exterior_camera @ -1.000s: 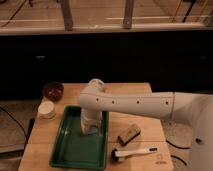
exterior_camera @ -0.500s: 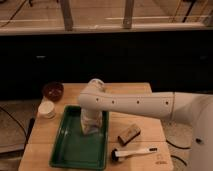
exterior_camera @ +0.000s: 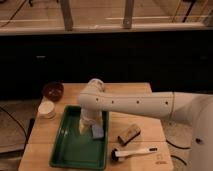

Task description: Place sponge in tray

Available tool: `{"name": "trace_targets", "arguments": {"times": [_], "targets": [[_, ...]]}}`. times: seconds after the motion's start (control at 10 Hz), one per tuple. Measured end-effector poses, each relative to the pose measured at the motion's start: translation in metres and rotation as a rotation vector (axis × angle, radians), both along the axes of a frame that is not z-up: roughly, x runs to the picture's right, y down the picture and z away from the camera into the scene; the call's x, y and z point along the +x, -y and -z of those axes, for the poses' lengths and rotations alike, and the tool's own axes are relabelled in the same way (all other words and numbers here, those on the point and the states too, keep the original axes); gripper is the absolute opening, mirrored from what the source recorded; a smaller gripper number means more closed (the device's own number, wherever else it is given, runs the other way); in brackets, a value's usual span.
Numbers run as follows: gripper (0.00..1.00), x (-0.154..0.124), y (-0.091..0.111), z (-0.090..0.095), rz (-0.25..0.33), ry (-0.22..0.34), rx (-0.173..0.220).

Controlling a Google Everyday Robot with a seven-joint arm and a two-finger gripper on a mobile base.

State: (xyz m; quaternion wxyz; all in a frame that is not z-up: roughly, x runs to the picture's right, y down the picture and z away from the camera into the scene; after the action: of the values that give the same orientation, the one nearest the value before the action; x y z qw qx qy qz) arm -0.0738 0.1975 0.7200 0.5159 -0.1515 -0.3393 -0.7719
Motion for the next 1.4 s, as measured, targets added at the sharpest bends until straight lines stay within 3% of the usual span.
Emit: {"name": "trace_targets", "arguments": {"times": [0.1,1.4], "targets": [[0.80,0.0007,0.0014,-0.0006,0.003,0.000,0.000],[0.80,0.0034,0.0057,-0.0017,0.010,0.009,0.006]]}}
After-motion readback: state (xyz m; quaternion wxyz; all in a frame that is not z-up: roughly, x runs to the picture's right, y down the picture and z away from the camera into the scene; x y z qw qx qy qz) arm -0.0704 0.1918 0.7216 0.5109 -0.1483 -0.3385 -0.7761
